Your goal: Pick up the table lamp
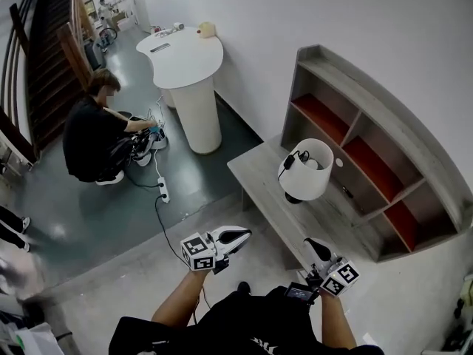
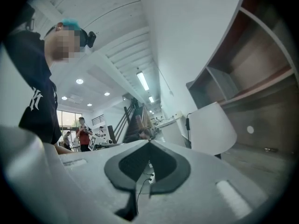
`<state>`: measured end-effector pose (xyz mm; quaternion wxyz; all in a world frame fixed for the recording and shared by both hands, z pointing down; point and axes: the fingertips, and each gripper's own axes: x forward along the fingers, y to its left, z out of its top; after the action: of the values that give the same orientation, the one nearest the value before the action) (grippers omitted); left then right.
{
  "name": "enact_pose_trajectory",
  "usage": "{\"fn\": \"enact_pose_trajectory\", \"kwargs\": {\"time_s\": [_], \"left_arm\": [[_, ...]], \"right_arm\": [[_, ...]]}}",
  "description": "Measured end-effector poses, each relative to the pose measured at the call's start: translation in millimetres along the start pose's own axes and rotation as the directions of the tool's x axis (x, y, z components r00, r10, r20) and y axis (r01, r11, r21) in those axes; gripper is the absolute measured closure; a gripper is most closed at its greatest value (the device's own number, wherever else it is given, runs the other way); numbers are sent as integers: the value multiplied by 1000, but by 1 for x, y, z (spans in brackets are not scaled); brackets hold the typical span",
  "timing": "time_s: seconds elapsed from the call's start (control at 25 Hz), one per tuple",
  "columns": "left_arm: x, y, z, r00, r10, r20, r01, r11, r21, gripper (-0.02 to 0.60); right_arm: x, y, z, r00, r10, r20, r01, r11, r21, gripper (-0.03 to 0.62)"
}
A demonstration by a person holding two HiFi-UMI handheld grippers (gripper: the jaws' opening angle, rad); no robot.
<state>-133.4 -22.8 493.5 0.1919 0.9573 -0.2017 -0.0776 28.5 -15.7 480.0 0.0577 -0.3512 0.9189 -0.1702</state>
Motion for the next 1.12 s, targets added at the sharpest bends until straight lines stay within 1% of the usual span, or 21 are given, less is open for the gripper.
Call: {"fn": "enact_pose_trajectory", "kwargs": {"time_s": [0.16,0.28,0.44,0.52,0.6,0.68,0.76,0.84,0.96,1.12], "left_arm": [[12,23,6,1000,-27,8,27,999,-46,581],[19,45,3,999,-42,3,42,997,-69,581],[27,86,3,1000,-24,-18,22,995,-97,581],[37,101,4,999,-21,-28,17,992,-121,581],[48,114,8,998,-33,-49,26,991,-132,581],[60,134,16,997,-42,-72,33,992,-121,581],[72,157,31,996,-33,-81,24,993,-113,581],[86,173,43,996,-27,-82,15,990,-139,581],[102,191,43,993,-40,-114,19,983,-181,581],[123,214,34,984,-56,-167,20,977,-211,581]], "right_arm": [[11,-16,-8,999,-40,-33,41,999,30,592],[26,-38,-9,997,-64,-32,66,996,56,592],[51,-71,-8,997,-74,-9,75,993,95,592],[56,-89,-6,995,-99,-1,98,989,113,592],[58,-109,-2,992,-129,13,126,982,137,592],[65,-131,5,988,-147,38,139,977,160,592],[74,-153,17,987,-148,68,133,973,186,592],[76,-174,24,984,-155,89,133,966,220,592],[65,-199,24,971,-211,111,175,947,269,592],[49,-230,29,942,-278,191,205,922,329,592]]}}
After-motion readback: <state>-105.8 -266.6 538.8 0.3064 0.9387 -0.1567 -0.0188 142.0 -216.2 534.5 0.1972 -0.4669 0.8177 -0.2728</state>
